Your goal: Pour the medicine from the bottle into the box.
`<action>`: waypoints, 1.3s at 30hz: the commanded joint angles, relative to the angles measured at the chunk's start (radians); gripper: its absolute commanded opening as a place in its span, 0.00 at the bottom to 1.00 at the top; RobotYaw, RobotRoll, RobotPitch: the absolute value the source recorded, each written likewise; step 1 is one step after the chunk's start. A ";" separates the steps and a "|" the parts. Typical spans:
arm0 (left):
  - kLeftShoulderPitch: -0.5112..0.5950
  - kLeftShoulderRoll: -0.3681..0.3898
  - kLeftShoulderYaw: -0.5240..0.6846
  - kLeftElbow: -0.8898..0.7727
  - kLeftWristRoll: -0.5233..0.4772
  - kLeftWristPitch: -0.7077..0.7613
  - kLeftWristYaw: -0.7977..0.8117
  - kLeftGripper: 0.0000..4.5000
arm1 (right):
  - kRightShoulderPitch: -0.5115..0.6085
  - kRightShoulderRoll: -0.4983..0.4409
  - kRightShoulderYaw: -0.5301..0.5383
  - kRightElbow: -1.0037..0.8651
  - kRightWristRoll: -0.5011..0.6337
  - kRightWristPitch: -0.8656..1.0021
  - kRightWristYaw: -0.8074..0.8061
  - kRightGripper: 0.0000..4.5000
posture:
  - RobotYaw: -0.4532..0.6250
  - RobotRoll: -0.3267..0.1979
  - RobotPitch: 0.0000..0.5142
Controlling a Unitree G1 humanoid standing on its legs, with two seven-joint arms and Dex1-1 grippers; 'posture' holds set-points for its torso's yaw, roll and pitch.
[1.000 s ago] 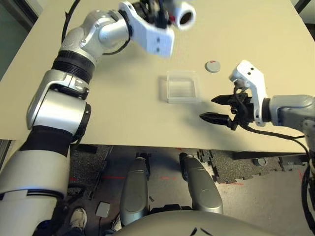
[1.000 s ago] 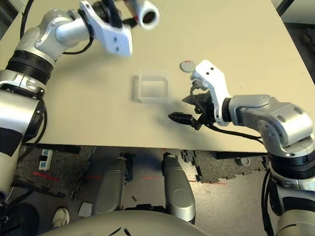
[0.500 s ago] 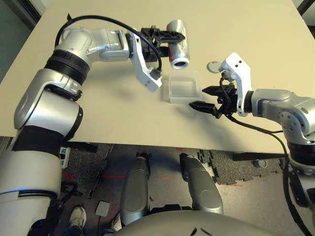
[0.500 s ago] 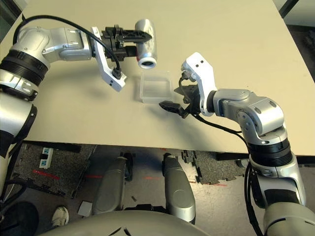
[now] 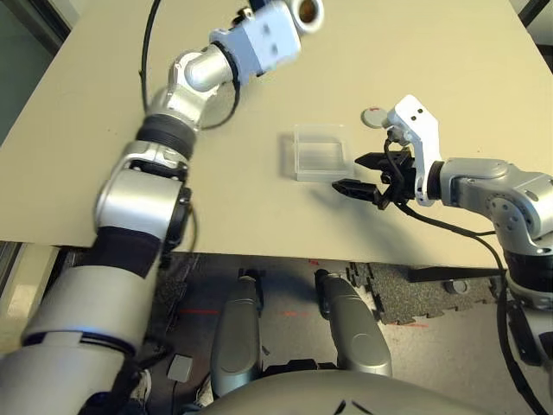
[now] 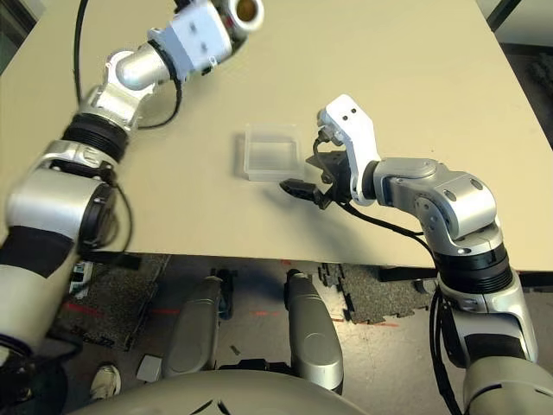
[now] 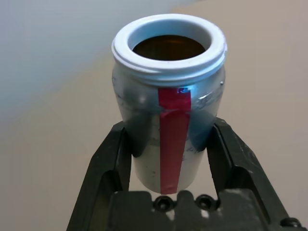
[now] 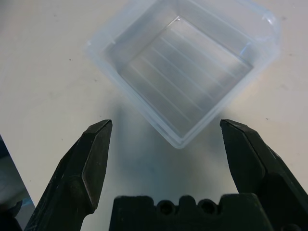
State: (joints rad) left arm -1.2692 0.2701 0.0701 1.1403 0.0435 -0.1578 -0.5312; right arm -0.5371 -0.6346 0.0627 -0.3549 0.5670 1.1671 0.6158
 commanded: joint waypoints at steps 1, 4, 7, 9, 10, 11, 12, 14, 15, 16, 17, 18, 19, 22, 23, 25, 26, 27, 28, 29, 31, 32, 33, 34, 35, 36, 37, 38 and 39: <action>0.068 -0.029 0.071 -0.077 -0.106 0.174 0.005 0.54 | 0.003 -0.018 0.009 -0.016 -0.002 0.016 0.001 1.00 | 0.46 0.62 0.51; 0.144 -0.054 0.122 -0.150 -0.171 0.303 0.062 0.54 | -0.001 -0.031 0.008 -0.016 0.002 0.024 0.003 1.00 | 0.45 0.62 0.51; 0.205 -0.070 0.158 -0.214 -0.217 0.394 0.110 0.54 | -0.006 -0.038 0.006 -0.017 0.004 0.033 0.003 1.00 | 0.45 0.62 0.51; 0.228 -0.073 0.160 -0.253 -0.228 0.426 0.126 0.54 | -0.007 -0.041 0.005 -0.018 0.006 0.039 0.003 1.00 | 0.45 0.62 0.51; 0.233 -0.072 0.156 -0.267 -0.229 0.435 0.130 0.54 | -0.008 -0.042 0.004 -0.019 0.007 0.041 0.004 1.00 | 0.45 0.62 0.51; 0.235 -0.069 0.151 -0.277 -0.228 0.438 0.132 0.54 | -0.008 -0.042 0.004 -0.020 0.008 0.043 0.004 1.00 | 0.45 0.62 0.51; 0.235 -0.067 0.147 -0.284 -0.227 0.440 0.134 0.54 | -0.009 -0.042 0.004 -0.019 0.008 0.044 0.004 1.00 | 0.45 0.62 0.50; 0.211 -0.053 0.132 -0.277 -0.213 0.415 0.127 0.54 | -0.007 -0.043 0.005 -0.019 0.007 0.043 0.004 1.00 | 0.45 0.62 0.50; 0.197 -0.046 0.122 -0.271 -0.204 0.394 0.124 0.54 | -0.006 -0.042 0.005 -0.019 0.007 0.043 0.004 1.00 | 0.45 0.62 0.50; 0.184 -0.035 0.098 -0.267 -0.180 0.357 0.116 0.54 | -0.006 -0.041 0.005 -0.018 0.006 0.043 0.003 1.00 | 0.45 0.62 0.50; 0.170 -0.016 0.037 -0.275 -0.120 0.274 0.092 0.54 | -0.005 -0.040 0.006 -0.018 0.005 0.042 0.001 1.00 | 0.45 0.62 0.50; 0.156 0.008 -0.035 -0.284 -0.046 0.175 0.073 0.54 | -0.005 -0.039 0.007 -0.017 0.004 0.041 0.000 1.00 | 0.45 0.62 0.50; 0.133 0.048 -0.151 -0.298 0.082 0.021 0.071 0.54 | -0.004 -0.037 0.008 -0.017 0.002 0.040 -0.002 1.00 | 0.45 0.62 0.50; 0.045 0.180 -0.507 -0.341 0.532 -0.398 0.212 0.54 | -0.006 -0.032 0.014 -0.012 0.000 0.035 -0.003 1.00 | 0.47 0.62 0.49; 0.013 0.209 -0.604 -0.349 0.664 -0.491 0.286 0.54 | -0.008 -0.029 0.017 -0.008 -0.002 0.030 -0.002 1.00 | 0.47 0.62 0.48; -0.026 0.232 -0.707 -0.345 0.802 -0.608 0.391 0.54 | -0.014 -0.022 0.025 0.001 -0.007 0.021 -0.001 1.00 | 0.47 0.62 0.48; -0.038 0.240 -0.754 -0.346 0.865 -0.652 0.433 0.54 | -0.016 -0.018 0.026 0.003 -0.009 0.016 -0.002 1.00 | 0.47 0.62 0.47; -0.045 0.245 -0.790 -0.344 0.917 -0.686 0.476 0.54 | -0.017 -0.013 0.027 0.006 -0.010 0.012 -0.003 1.00 | 0.47 0.62 0.47; -0.051 0.249 -0.817 -0.338 0.957 -0.708 0.514 0.54 | -0.019 -0.008 0.027 0.008 -0.012 0.009 -0.005 1.00 | 0.47 0.62 0.47; -0.057 0.248 -0.839 -0.319 0.987 -0.721 0.542 0.54 | -0.019 -0.002 0.026 0.009 -0.012 0.007 -0.008 1.00 | 0.46 0.62 0.46; -0.070 0.247 -0.871 -0.289 1.037 -0.732 0.601 0.54 | -0.020 0.008 0.025 0.010 -0.015 0.004 -0.014 1.00 | 0.45 0.62 0.46; -0.085 0.242 -0.883 -0.271 1.061 -0.729 0.637 0.54 | -0.018 0.012 0.022 0.007 -0.015 0.004 -0.016 1.00 | 0.45 0.62 0.46; -0.097 0.237 -0.891 -0.256 1.080 -0.728 0.666 0.54 | -0.017 0.016 0.021 0.005 -0.016 0.005 -0.018 1.00 | 0.45 0.62 0.46; -0.110 0.228 -0.891 -0.230 1.082 -0.724 0.673 0.54 | -0.015 0.019 0.018 0.003 -0.016 0.005 -0.019 1.00 | 0.45 0.62 0.46; -0.122 0.220 -0.889 -0.210 1.083 -0.723 0.684 0.54 | -0.014 0.020 0.017 0.002 -0.017 0.005 -0.020 1.00 | 0.45 0.62 0.45; -0.133 0.213 -0.889 -0.193 1.085 -0.722 0.693 0.54 | -0.013 0.022 0.017 0.002 -0.017 0.004 -0.020 1.00 | 0.45 0.62 0.45; -0.141 0.206 -0.886 -0.175 1.080 -0.721 0.696 0.54 | -0.013 0.023 0.016 0.002 -0.018 0.004 -0.021 1.00 | 0.45 0.62 0.45; -0.149 0.204 -0.892 -0.170 1.090 -0.719 0.713 0.54 | -0.013 0.024 0.017 0.003 -0.019 0.003 -0.021 1.00 | 0.46 0.62 0.44; -0.155 0.203 -0.899 -0.165 1.100 -0.716 0.724 0.54 | -0.013 0.025 0.017 0.003 -0.020 0.002 -0.021 1.00 | 0.46 0.62 0.44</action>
State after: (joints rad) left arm -1.4152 0.4802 -0.8068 0.9612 1.1181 -0.8692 0.1698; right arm -0.5620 -0.6099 0.0747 -0.3475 0.5485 1.1742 0.5959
